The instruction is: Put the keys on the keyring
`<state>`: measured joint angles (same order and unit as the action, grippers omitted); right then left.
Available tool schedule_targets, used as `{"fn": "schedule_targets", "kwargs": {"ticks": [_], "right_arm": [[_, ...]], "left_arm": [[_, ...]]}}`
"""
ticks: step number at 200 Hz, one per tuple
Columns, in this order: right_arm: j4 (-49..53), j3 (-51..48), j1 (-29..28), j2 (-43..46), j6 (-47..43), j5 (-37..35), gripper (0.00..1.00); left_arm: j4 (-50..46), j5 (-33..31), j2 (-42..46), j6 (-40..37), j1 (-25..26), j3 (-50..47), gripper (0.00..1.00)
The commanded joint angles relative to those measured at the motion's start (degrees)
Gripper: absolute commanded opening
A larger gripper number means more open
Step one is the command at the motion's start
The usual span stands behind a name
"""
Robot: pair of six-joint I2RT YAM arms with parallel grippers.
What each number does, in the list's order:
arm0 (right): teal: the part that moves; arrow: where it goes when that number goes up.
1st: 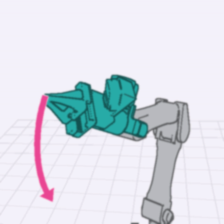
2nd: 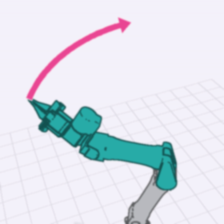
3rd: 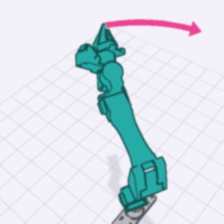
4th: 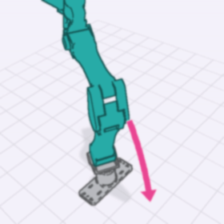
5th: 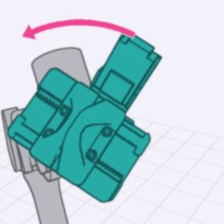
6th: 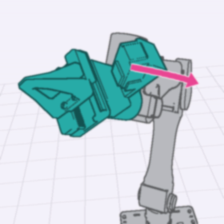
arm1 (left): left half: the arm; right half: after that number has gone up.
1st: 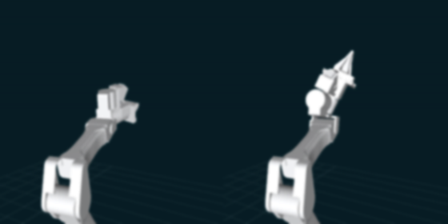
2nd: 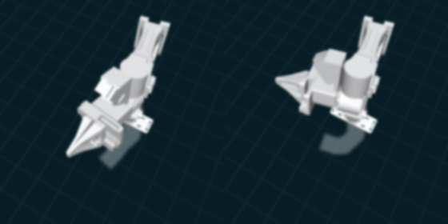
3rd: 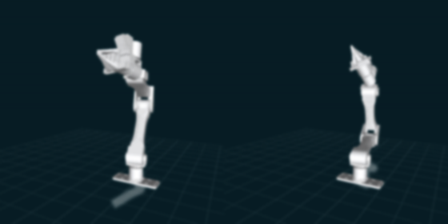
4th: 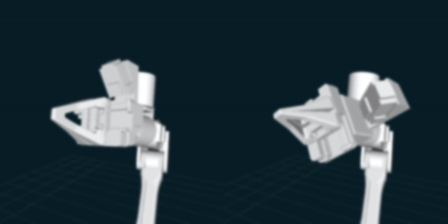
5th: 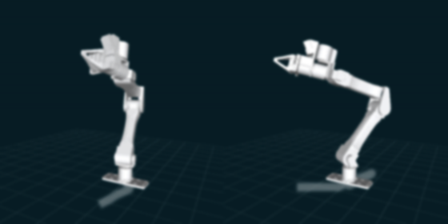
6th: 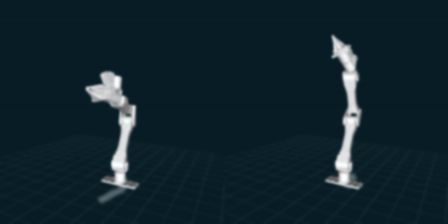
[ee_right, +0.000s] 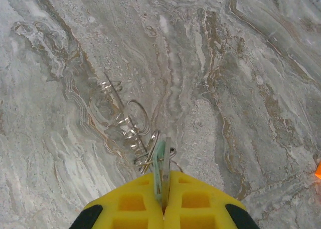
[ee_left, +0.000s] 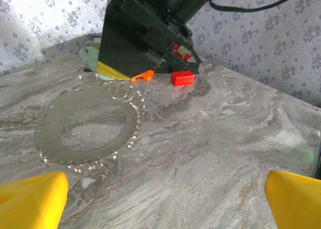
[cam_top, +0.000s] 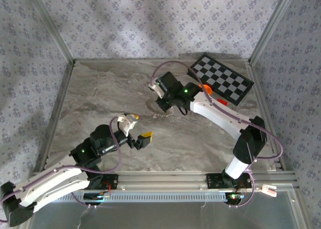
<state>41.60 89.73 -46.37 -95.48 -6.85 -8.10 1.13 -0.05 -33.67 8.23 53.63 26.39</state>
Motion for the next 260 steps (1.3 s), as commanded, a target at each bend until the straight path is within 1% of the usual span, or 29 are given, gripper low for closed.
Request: {"fn": "schedule_targets", "kwargs": {"ticks": [1, 33, 73, 183, 225, 260], "right_arm": [[1.1, 4.0, 0.4, -1.2, -1.1, 0.6, 0.00], [2.3, 7.1, 0.5, -4.5, -2.0, -0.1, 0.00], [2.8, 10.0, 1.0, -8.1, -2.9, 1.2, 0.00], [2.2, 13.6, 5.2, -13.8, -3.3, 4.3, 0.00], [1.3, 12.3, 5.5, -13.9, -2.6, 5.0, 0.00], [-0.6, 7.1, 5.7, -11.5, -1.2, 5.4, 0.00]], "left_arm": [[-1.1, -0.3, 1.3, 0.2, -0.3, -0.1, 1.00], [-1.8, 0.0, 2.7, 0.6, -0.3, 0.0, 0.99], [-2.4, -0.5, 3.9, 0.6, -0.3, -0.2, 0.99], [-1.1, -1.1, 3.6, -0.4, -0.3, -1.8, 1.00], [-0.6, -1.5, 3.2, -0.9, -0.4, -1.9, 1.00], [-1.2, -0.9, 3.1, -1.2, -0.4, -1.2, 1.00]]}}
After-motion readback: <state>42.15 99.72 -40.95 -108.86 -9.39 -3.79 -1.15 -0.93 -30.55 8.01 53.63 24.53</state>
